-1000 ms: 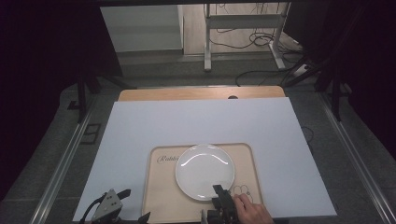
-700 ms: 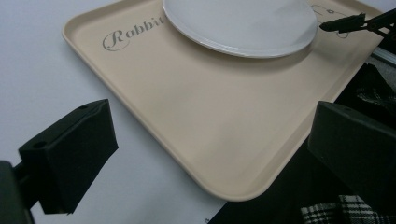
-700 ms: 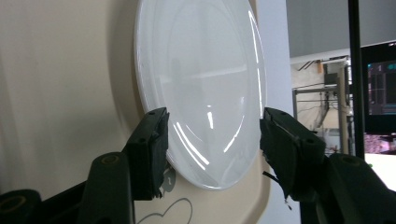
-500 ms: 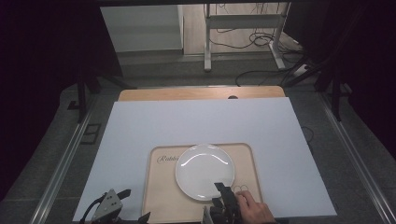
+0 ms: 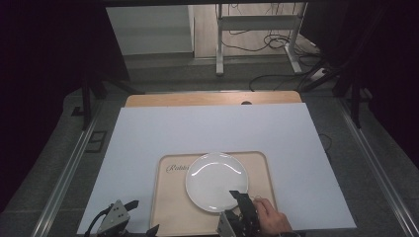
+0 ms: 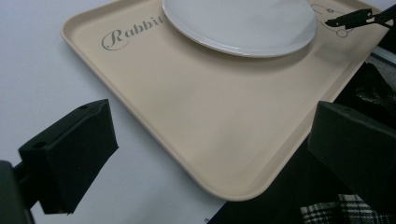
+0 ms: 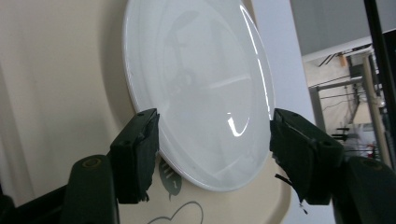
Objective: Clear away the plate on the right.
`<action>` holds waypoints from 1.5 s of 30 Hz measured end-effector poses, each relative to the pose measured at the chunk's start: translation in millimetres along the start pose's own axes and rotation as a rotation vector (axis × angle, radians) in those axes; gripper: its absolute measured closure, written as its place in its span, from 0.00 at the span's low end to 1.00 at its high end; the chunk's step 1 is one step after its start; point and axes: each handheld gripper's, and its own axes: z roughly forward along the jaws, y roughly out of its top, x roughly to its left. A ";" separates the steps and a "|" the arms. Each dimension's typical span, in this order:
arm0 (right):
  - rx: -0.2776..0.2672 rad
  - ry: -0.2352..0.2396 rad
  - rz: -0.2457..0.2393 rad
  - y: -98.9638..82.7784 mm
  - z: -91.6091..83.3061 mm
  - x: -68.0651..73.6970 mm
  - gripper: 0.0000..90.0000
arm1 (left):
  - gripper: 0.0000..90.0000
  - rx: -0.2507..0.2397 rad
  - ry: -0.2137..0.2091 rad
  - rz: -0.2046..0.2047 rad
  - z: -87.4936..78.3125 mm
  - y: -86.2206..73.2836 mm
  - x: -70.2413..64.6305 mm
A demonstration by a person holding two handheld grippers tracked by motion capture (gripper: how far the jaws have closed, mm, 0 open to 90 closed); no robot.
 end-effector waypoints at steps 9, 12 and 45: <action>-0.038 0.069 0.130 -8.4 -0.4 -11.7 0.29 | 0.01 0.002 -0.001 0.001 0.2 0.1 0.0; -0.048 0.099 0.154 -11.1 0.2 -15.8 0.27 | 0.01 0.002 -0.001 0.001 0.2 0.1 0.1; -0.146 0.263 0.497 -41.2 2.2 -49.0 0.06 | 0.01 -0.010 -0.007 -0.004 -1.1 -0.4 0.8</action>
